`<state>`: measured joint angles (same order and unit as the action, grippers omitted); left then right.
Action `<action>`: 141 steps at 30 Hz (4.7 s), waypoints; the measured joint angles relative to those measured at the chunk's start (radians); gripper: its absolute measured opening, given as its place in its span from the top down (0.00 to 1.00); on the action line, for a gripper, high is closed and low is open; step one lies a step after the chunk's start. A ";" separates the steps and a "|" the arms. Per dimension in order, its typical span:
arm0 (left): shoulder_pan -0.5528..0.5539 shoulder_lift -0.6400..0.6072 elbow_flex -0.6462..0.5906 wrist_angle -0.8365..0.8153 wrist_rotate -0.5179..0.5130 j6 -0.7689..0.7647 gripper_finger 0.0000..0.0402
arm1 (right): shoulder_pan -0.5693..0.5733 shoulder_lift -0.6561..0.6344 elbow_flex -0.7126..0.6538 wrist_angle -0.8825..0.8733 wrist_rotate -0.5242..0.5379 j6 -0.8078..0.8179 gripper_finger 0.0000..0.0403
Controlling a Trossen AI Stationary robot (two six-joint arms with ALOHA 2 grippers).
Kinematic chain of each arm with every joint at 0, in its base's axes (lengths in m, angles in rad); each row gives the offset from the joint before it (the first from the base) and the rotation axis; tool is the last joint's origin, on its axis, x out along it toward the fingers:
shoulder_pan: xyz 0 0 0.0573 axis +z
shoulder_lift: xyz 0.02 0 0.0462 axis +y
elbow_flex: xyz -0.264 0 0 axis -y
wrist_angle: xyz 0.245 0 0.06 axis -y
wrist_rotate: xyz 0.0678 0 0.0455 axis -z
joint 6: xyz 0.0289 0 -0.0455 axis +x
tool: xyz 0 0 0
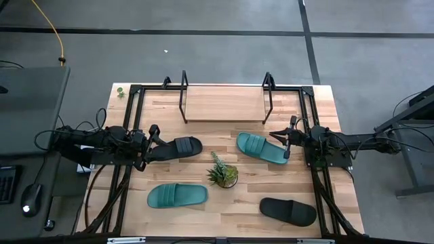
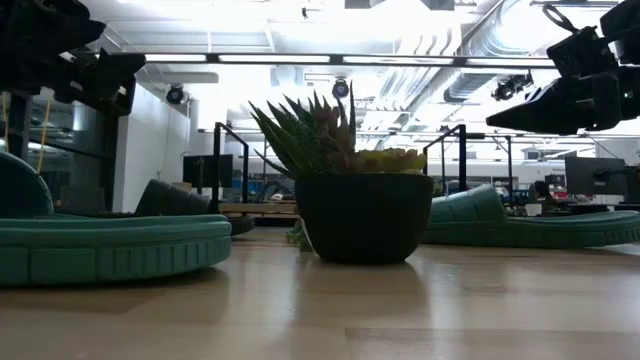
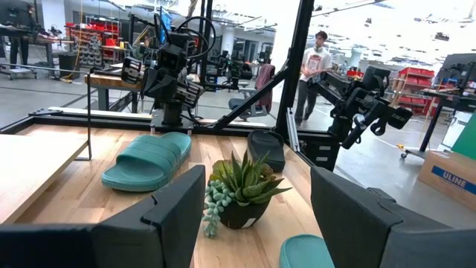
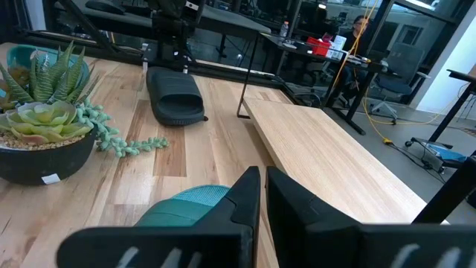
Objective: Pick and place slides into the shelf
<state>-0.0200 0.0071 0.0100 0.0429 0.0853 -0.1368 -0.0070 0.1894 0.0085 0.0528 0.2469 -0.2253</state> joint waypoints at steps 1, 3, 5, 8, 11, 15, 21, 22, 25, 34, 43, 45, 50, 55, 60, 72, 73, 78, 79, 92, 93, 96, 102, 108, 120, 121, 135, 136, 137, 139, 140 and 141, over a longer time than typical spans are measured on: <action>0.000 0.000 0.000 0.000 0.000 0.000 0.44 | 0.000 0.000 0.000 0.000 0.000 0.000 0.97; 0.000 0.000 0.000 0.000 0.000 0.000 0.44 | 0.000 0.000 0.000 0.000 0.000 0.000 0.97; 0.000 0.000 0.000 0.000 0.000 0.000 0.44 | 0.000 0.000 0.000 0.000 0.000 0.000 0.97; 0.000 0.000 0.000 0.000 0.000 0.000 0.44 | 0.000 0.000 0.000 0.000 0.000 0.000 0.97; 0.000 0.000 0.000 0.000 0.000 0.000 0.44 | 0.000 0.000 0.000 0.000 0.000 0.000 0.97; 0.000 0.000 0.000 0.000 0.000 0.000 0.44 | 0.000 0.000 0.000 0.000 0.000 0.000 0.97; 0.000 0.000 0.000 0.000 0.000 0.000 0.44 | 0.000 0.000 0.000 0.000 0.000 0.000 0.97; 0.000 0.000 0.000 0.000 0.000 0.000 0.44 | 0.000 0.000 0.000 0.000 0.000 0.000 0.97; 0.000 0.000 0.000 0.000 0.000 0.000 0.44 | 0.000 0.000 0.000 0.000 0.000 0.000 0.97; 0.000 0.000 0.000 0.000 0.000 0.000 0.44 | 0.000 0.000 0.000 0.000 0.000 0.000 0.97; 0.000 0.000 0.000 0.001 -0.026 0.000 0.44 | 0.000 0.000 0.000 0.000 0.000 0.000 0.97; 0.000 0.000 0.000 0.001 -0.026 0.000 0.44 | 0.000 0.000 0.000 0.000 0.000 0.000 0.97; 0.000 0.000 0.000 0.000 -0.026 0.000 0.44 | 0.000 0.000 0.000 0.000 0.000 0.000 0.97; 0.000 0.000 0.000 0.000 -0.058 -0.044 0.44 | 0.000 0.000 0.000 0.000 0.000 0.000 0.97; 0.000 0.000 0.000 0.001 -0.063 -0.127 0.44 | 0.000 0.000 0.000 0.000 0.000 0.000 0.97; 0.000 0.000 0.000 0.010 -0.063 -0.291 0.44 | 0.000 0.000 0.000 0.000 0.000 0.000 0.97; 0.000 0.000 0.000 0.008 -0.063 -0.291 0.44 | 0.000 0.000 0.000 0.000 0.000 0.000 0.97; 0.000 0.000 0.000 0.008 -0.063 -0.291 0.44 | 0.000 0.000 0.000 0.000 -0.001 0.023 0.97; 0.000 0.000 0.000 0.008 -0.065 -0.298 0.44 | 0.000 0.000 0.000 0.002 -0.006 0.053 0.97; 0.000 0.000 0.000 0.113 -0.214 -0.823 0.44 | 0.000 0.000 0.000 0.201 -0.018 0.813 0.97; 0.000 0.000 0.000 0.124 -0.214 -0.847 0.44 | 0.000 0.000 0.000 0.220 -0.018 0.873 0.97; 0.000 0.000 0.000 0.142 -0.237 -0.868 0.44 | 0.000 0.000 0.000 0.268 -0.010 1.029 0.97; 0.000 0.000 0.000 0.189 -0.322 -0.890 0.44 | 0.000 0.000 0.000 0.311 0.012 1.160 0.97; 0.000 -0.001 0.000 0.195 -0.391 -0.913 0.44 | 0.000 0.000 0.000 0.311 0.053 1.294 0.97; 0.000 -0.001 0.000 0.194 -0.471 -0.991 0.44 | 0.000 0.000 0.000 0.341 0.124 1.380 0.97; 0.000 -0.001 0.000 0.194 -0.493 -0.997 0.44 | 0.000 0.000 0.001 0.341 0.124 1.381 0.97; 0.000 -0.001 0.000 0.193 -0.551 -0.998 0.44 | 0.000 0.000 0.046 0.378 0.138 1.404 0.97; 0.000 -0.001 0.000 0.193 -0.551 -0.998 0.44 | 0.000 0.000 0.051 0.378 0.138 1.404 0.97; 0.000 0.000 0.000 0.193 -0.551 -0.997 0.44 | 0.000 0.000 0.057 0.378 0.138 1.404 0.97; 0.000 0.000 0.000 0.193 -0.552 -0.998 0.44 | 0.000 0.000 0.070 0.379 0.138 1.404 0.97; 0.000 0.000 0.000 0.194 -0.554 -1.004 0.44 | 0.000 0.000 0.078 0.378 0.137 1.400 0.97; 0.000 0.000 0.000 0.194 -0.554 -1.019 0.44 | 0.000 0.000 0.089 0.377 0.134 1.391 0.97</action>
<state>-0.0199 0.0067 0.0101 0.2373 -0.4685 -1.1556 -0.0071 0.1898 0.0971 0.4301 0.3812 1.1657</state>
